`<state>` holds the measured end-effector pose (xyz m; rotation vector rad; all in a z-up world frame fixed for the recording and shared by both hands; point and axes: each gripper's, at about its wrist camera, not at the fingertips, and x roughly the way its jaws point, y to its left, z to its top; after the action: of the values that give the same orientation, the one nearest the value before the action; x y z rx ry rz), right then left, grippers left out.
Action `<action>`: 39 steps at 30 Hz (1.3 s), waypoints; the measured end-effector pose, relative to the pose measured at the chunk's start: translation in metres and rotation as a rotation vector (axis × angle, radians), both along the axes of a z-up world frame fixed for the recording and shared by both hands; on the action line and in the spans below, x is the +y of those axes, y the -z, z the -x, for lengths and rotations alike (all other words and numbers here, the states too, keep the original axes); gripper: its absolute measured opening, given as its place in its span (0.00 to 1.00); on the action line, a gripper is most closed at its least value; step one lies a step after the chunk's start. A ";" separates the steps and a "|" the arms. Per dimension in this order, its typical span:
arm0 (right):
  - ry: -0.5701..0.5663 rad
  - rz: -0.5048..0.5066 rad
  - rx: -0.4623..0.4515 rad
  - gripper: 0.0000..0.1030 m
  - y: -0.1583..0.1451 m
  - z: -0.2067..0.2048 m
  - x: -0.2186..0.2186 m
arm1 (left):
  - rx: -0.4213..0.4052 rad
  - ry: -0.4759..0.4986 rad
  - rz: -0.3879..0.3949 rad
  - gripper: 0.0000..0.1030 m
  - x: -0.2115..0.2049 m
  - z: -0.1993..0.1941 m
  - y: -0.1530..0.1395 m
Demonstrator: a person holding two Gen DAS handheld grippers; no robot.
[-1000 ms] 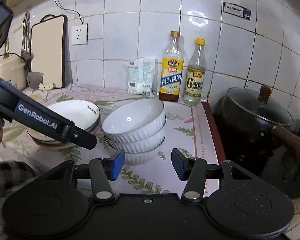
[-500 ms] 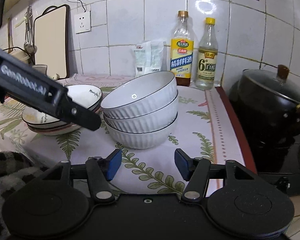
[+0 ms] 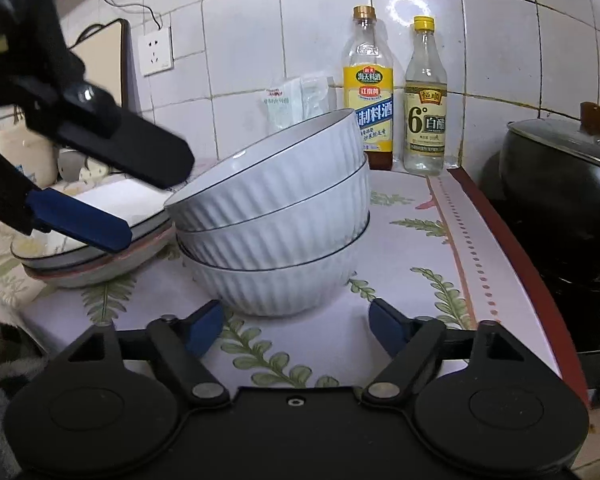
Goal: Organize plates and bowls
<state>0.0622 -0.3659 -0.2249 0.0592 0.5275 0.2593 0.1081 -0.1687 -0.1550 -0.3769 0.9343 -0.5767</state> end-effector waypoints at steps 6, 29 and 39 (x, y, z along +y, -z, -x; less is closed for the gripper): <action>-0.029 0.006 -0.023 0.83 0.003 -0.004 0.007 | 0.085 -0.058 0.052 0.71 0.007 -0.016 0.012; -0.055 0.010 -0.057 0.90 0.018 -0.033 0.019 | 0.226 -0.260 0.012 0.37 -0.009 -0.056 0.049; -0.059 0.042 -0.031 0.90 0.014 -0.033 0.021 | 0.216 -0.255 -0.010 0.36 -0.012 -0.056 0.051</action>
<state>0.0948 -0.3450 -0.2393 -0.0017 0.5037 0.3065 0.1643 -0.1811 -0.2056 -0.5483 1.0760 -0.3019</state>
